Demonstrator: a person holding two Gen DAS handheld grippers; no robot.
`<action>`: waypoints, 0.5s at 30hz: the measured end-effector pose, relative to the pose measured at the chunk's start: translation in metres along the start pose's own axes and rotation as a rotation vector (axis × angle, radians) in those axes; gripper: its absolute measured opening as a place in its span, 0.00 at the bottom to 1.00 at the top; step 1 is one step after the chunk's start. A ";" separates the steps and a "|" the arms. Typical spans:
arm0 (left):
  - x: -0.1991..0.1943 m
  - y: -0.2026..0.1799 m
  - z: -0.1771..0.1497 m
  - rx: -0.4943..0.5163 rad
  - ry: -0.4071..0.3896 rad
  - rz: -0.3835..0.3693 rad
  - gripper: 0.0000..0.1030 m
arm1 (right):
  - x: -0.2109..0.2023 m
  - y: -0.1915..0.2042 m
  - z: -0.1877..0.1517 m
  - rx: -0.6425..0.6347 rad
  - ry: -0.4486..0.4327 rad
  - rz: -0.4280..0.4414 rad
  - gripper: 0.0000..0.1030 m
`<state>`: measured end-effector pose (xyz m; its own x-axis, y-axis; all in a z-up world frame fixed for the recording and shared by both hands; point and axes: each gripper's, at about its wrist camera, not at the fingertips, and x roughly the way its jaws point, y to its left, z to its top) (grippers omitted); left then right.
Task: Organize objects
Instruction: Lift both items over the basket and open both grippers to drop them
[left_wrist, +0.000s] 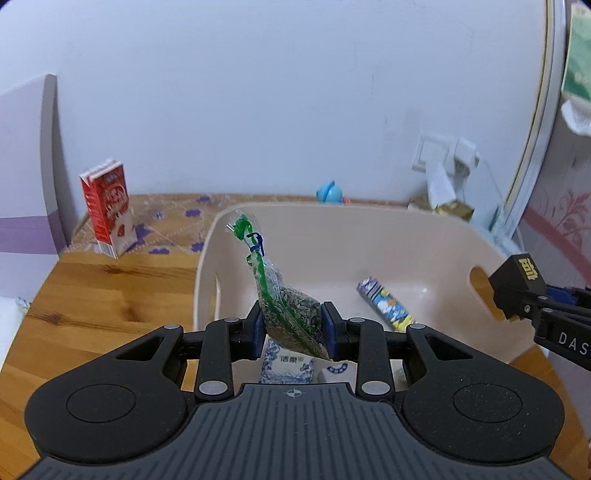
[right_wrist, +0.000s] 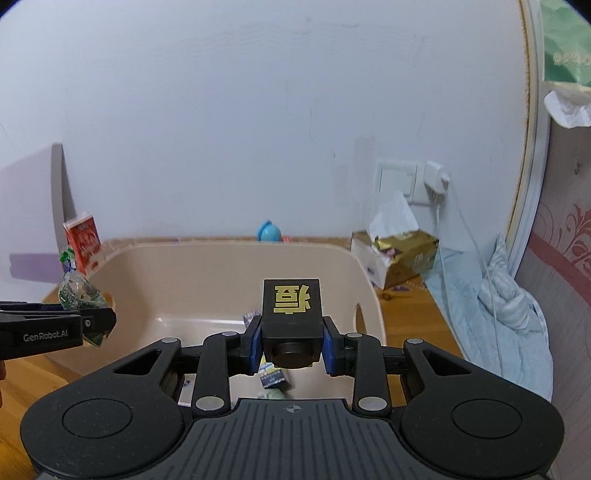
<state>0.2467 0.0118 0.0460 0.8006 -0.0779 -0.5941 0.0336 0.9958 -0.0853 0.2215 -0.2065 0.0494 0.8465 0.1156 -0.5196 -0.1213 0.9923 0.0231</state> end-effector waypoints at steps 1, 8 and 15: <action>0.006 -0.001 -0.001 0.012 0.020 -0.001 0.31 | 0.005 0.001 -0.001 -0.002 0.013 -0.003 0.29; 0.011 -0.005 -0.008 0.098 0.058 -0.007 0.32 | 0.023 0.010 -0.009 -0.023 0.090 0.005 0.40; -0.025 -0.004 -0.010 0.086 -0.020 0.022 0.80 | -0.007 0.010 -0.008 -0.020 0.028 0.005 0.69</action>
<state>0.2208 0.0089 0.0530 0.8132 -0.0556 -0.5793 0.0661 0.9978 -0.0029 0.2100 -0.1979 0.0469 0.8310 0.1192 -0.5434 -0.1362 0.9906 0.0091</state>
